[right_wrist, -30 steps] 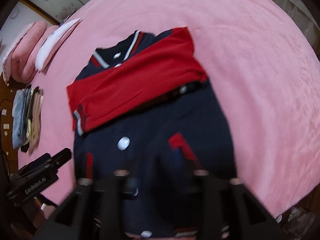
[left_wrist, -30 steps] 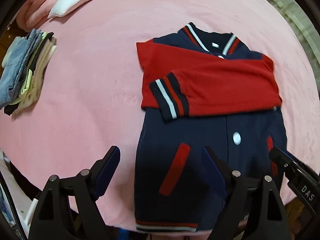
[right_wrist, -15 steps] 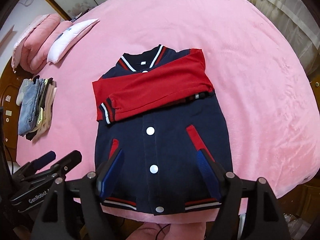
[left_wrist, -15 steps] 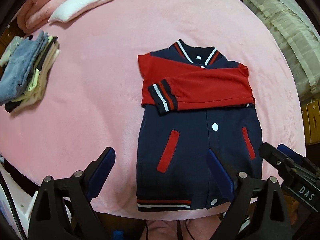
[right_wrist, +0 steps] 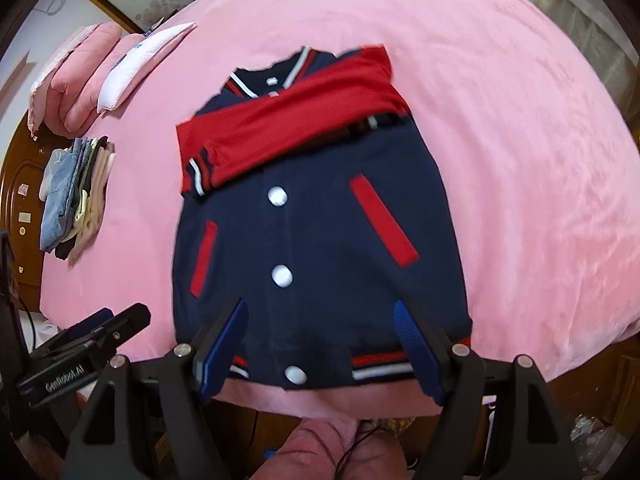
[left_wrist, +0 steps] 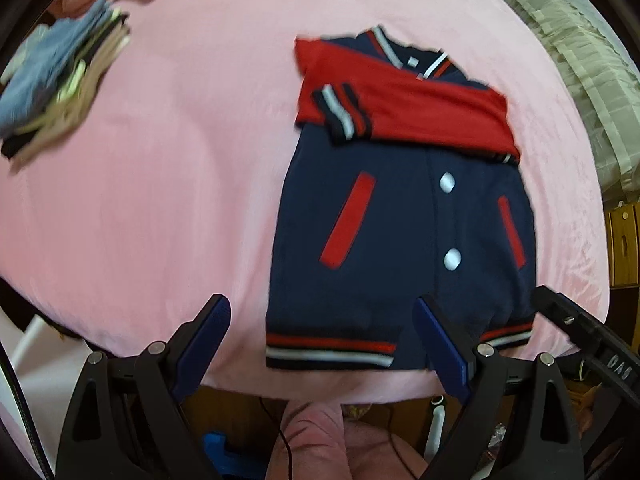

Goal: Fold large clothes
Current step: 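Grasp the jacket hem with both tools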

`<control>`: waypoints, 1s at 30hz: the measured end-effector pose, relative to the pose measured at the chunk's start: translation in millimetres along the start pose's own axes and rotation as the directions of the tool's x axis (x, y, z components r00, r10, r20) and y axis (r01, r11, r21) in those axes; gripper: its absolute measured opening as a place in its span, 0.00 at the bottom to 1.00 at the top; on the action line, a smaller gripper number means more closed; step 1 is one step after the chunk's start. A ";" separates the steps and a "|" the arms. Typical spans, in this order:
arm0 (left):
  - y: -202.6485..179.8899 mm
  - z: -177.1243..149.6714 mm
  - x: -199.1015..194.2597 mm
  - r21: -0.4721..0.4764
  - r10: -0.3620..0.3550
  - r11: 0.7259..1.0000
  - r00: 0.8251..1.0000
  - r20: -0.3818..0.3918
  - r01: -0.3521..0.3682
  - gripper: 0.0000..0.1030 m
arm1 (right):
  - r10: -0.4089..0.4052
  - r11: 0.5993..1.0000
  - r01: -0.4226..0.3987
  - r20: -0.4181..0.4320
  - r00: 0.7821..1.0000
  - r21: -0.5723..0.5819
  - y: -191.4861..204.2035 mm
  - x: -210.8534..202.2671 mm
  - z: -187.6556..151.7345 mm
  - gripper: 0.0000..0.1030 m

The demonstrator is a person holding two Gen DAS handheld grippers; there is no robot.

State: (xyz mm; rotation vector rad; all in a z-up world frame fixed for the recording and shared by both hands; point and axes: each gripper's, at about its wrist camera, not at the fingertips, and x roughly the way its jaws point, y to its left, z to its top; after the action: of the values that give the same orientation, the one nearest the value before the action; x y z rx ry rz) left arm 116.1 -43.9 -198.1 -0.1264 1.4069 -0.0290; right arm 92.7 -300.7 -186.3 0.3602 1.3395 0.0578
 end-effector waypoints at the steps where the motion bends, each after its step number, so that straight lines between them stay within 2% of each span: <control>1: 3.4 -5.2 4.7 -0.001 -0.004 1.000 1.000 -0.006 0.004 0.89 | 0.018 1.000 -0.018 -0.002 1.000 0.012 -7.4 2.0 -6.0 0.73; 7: 29.3 -36.7 34.2 -0.015 -0.032 0.999 0.999 -0.028 0.031 0.89 | 0.075 0.994 -0.077 0.019 0.997 0.072 -52.4 15.0 -37.7 0.73; 12: 54.7 -53.6 56.4 -0.075 -0.131 0.989 0.991 -0.008 0.130 0.88 | 0.128 0.980 -0.146 0.134 0.983 0.137 -93.7 24.7 -59.7 0.73; 16: 75.9 -59.7 79.5 -0.167 -0.275 0.949 0.961 -0.022 0.268 0.88 | 0.147 0.950 -0.197 0.207 0.967 0.244 -122.5 32.4 -68.4 0.73; 21: 83.6 -60.8 96.6 -0.233 -0.357 0.908 0.934 0.004 0.348 0.88 | 0.211 0.887 -0.295 0.256 0.943 0.356 -142.6 43.4 -72.7 0.73; 22: 85.6 -61.4 98.1 -0.242 -0.373 0.900 0.928 0.008 0.364 0.84 | 0.222 0.880 -0.307 0.257 0.940 0.363 -143.1 45.4 -72.6 0.73; 23: 86.2 -62.2 99.0 -0.250 -0.388 0.891 0.922 0.010 0.378 0.82 | 0.238 0.871 -0.323 0.257 0.937 0.371 -143.5 47.4 -71.6 0.69; 24: 85.3 -62.7 99.7 -0.256 -0.402 0.884 0.915 0.014 0.392 0.74 | 0.247 0.866 -0.329 0.251 0.936 0.377 -142.4 48.7 -70.4 0.65; 26: 80.4 -63.4 100.4 -0.263 -0.437 0.866 0.899 0.016 0.426 0.62 | 0.275 0.859 -0.344 0.225 0.935 0.379 -140.5 51.9 -68.0 0.50; 27: 78.3 -64.5 101.3 -0.262 -0.444 0.863 0.896 0.013 0.432 0.56 | 0.285 0.859 -0.346 0.209 0.936 0.378 -139.4 53.4 -67.3 0.47; 29: 72.0 -63.4 100.8 -0.259 -0.435 0.869 0.900 0.004 0.421 0.46 | 0.290 0.861 -0.341 0.187 0.939 0.376 -136.8 55.0 -66.2 0.31; 30: 70.8 -64.3 101.9 -0.260 -0.433 0.871 0.902 -0.002 0.417 0.40 | 0.297 0.859 -0.345 0.182 0.938 0.377 -136.6 55.6 -67.5 0.26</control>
State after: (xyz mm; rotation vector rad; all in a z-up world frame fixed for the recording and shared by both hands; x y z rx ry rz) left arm 65.6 12.1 -315.7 -0.6556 1.4148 -0.2204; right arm 18.8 -400.9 -290.3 0.9281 1.1566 0.0368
